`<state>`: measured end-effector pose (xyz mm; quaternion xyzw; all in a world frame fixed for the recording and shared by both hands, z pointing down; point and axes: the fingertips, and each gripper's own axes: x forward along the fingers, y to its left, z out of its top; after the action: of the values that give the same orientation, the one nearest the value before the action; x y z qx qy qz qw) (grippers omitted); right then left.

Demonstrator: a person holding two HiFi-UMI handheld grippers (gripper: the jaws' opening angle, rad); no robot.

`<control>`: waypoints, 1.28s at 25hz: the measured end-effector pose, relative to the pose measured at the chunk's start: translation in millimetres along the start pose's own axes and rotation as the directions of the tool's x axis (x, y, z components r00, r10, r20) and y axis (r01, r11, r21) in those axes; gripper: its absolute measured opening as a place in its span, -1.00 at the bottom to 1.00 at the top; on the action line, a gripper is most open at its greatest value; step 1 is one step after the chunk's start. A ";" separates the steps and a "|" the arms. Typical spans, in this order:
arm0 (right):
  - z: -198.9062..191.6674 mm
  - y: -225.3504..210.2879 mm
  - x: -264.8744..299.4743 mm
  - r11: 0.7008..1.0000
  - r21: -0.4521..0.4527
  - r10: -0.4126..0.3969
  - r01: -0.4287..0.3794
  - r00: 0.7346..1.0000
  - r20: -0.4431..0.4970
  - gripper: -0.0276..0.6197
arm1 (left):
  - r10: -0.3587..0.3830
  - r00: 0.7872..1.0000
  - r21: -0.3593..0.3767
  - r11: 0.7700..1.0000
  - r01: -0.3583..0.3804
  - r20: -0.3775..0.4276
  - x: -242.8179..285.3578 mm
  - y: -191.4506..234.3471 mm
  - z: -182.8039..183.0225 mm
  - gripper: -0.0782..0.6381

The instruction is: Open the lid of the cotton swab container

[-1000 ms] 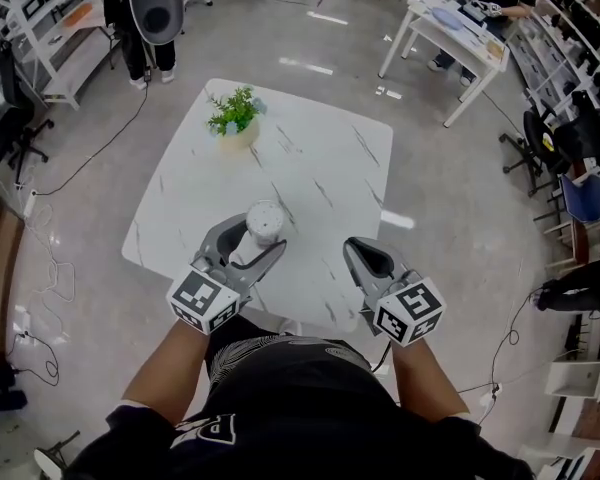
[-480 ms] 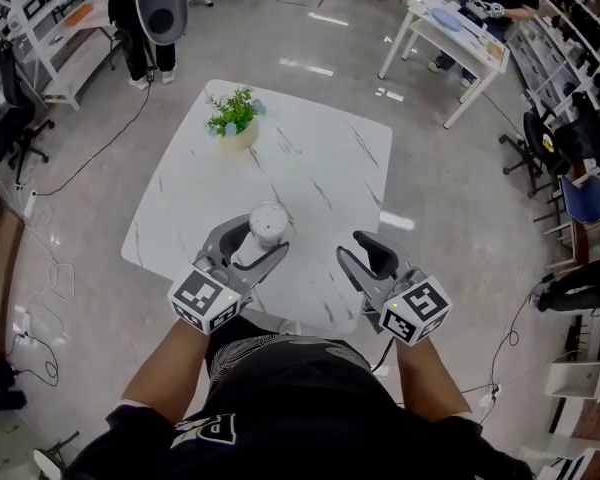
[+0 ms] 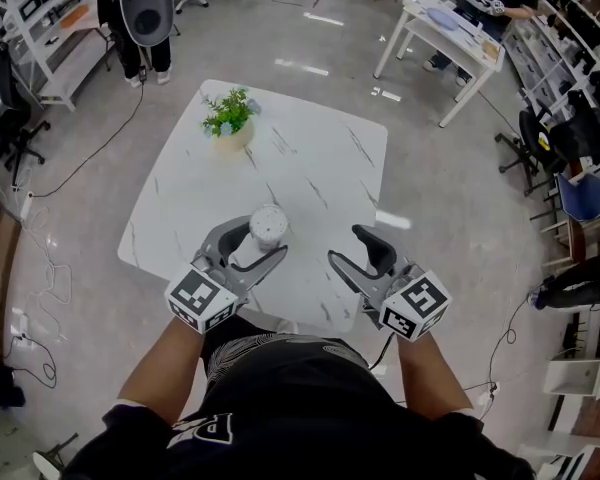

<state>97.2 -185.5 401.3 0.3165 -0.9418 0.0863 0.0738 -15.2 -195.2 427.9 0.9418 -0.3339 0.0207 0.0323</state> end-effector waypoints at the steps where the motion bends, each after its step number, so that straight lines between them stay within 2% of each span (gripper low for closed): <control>1: -0.8 0.3 0.0 1.000 -0.003 0.011 -0.011 1.000 -0.002 -0.17 | -0.005 1.000 -0.001 1.000 0.005 0.000 0.8 -0.5 -0.3 0.08; 8: 18.3 2.9 -1.3 0.996 0.001 0.085 -0.085 0.996 0.026 -0.11 | -0.046 0.999 -0.023 0.999 0.046 -0.002 2.4 -3.9 0.1 0.08; 13: 37.8 -0.3 2.5 0.996 -0.029 0.088 -0.087 0.995 0.047 -0.12 | -0.054 0.999 -0.028 0.998 0.054 0.001 2.3 -2.2 1.7 0.08; 19: 38.2 -1.1 4.2 0.994 -0.040 0.108 -0.106 0.993 0.037 -0.12 | -0.069 0.998 -0.034 0.997 0.069 0.001 4.4 -2.3 -0.2 0.08; 26: 47.4 26.9 11.1 0.969 -0.032 0.247 -0.246 0.968 0.046 -0.12 | -0.122 0.992 -0.034 0.992 0.122 0.001 8.6 -12.1 0.8 0.08; 32: 59.3 45.9 25.7 0.949 -0.068 0.312 -0.309 0.949 0.041 -0.11 | -0.153 0.988 -0.025 0.988 0.153 0.007 11.0 -19.3 2.8 0.08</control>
<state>44.0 -176.8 343.2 0.1639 -0.9836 0.0603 0.0444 5.5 -187.3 424.8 0.9642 -0.2612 0.0116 0.0448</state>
